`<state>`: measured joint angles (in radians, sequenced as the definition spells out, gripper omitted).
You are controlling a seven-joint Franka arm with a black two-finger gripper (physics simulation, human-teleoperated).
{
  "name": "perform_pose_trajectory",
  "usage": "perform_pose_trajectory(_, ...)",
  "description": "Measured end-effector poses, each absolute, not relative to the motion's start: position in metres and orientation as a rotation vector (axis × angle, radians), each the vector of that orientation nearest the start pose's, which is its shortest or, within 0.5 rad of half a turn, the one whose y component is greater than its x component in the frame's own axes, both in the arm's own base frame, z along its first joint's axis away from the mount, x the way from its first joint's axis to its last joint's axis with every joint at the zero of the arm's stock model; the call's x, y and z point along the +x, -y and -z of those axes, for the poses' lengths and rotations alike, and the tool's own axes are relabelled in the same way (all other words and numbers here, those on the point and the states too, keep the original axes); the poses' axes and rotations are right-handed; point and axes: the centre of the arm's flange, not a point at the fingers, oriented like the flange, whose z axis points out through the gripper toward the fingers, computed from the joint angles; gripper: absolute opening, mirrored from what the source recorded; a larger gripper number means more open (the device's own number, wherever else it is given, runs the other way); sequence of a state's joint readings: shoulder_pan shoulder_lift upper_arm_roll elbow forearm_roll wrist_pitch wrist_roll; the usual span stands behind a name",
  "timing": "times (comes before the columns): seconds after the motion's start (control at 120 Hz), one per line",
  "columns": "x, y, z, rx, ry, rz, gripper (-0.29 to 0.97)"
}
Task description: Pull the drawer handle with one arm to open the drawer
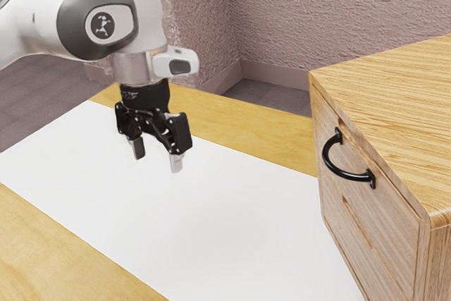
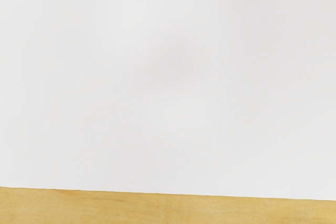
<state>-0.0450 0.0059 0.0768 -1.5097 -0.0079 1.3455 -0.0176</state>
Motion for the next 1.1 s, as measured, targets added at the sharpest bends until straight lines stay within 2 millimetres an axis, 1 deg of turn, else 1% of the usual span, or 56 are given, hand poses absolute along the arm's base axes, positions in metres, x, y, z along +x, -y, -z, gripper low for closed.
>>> perform_pose_trajectory(0.142, 0.54, -0.026, -0.637, -3.147, 0.111, -0.153, 0.68)
perform_pose_trajectory(0.175, 0.539, -0.029, -0.642, -3.149, 0.12, -0.127, 0.68)
perform_pose_trajectory(0.192, 0.537, -0.03, -0.648, -3.15, 0.124, -0.103, 0.68)
perform_pose_trajectory(0.2, 0.535, -0.031, -0.655, -3.15, 0.125, -0.081, 0.68)
perform_pose_trajectory(0.233, 0.524, -0.033, -0.689, -3.151, 0.134, 0.033, 0.68)
perform_pose_trajectory(0.25, 0.519, -0.036, -0.702, -3.151, 0.143, 0.08, 0.68)
perform_pose_trajectory(0.283, 0.51, -0.046, -0.72, -3.154, 0.179, 0.143, 0.68)
perform_pose_trajectory(0.333, 0.505, -0.064, -0.731, -3.172, 0.259, 0.189, 0.68)
perform_pose_trajectory(0.367, 0.506, -0.07, -0.73, -3.191, 0.318, 0.193, 0.68)
perform_pose_trajectory(0.392, 0.511, -0.07, -0.726, -3.203, 0.356, 0.186, 0.68)
perform_pose_trajectory(0.45, 0.522, -0.058, -0.715, -3.218, 0.432, 0.163, 0.68)
perform_pose_trajectory(0.642, 0.554, 0.006, -0.684, -3.229, 0.597, 0.114, 0.68)
perform_pose_trajectory(0.75, 0.559, 0.04, -0.686, -3.244, 0.654, 0.149, 0.68)
perform_pose_trajectory(0.808, 0.555, 0.057, -0.683, -3.262, 0.687, 0.168, 0.68)
perform_pose_trajectory(0.85, 0.542, 0.067, -0.676, -3.272, 0.713, 0.184, 0.68)
perform_pose_trajectory(0.883, 0.536, 0.073, -0.67, -3.278, 0.738, 0.208, 0.68)
perform_pose_trajectory(0.95, 0.53, 0.075, -0.667, -3.284, 0.814, 0.284, 0.68)
perform_pose_trajectory(1.008, 0.528, 0.076, -0.669, -3.295, 0.883, 0.354, 0.68)
perform_pose_trajectory(1.058, 0.524, 0.081, -0.671, -3.308, 0.921, 0.403, 0.68)
perform_pose_trajectory(1.1, 0.523, 0.089, -0.669, -3.319, 0.942, 0.431, 0.68)
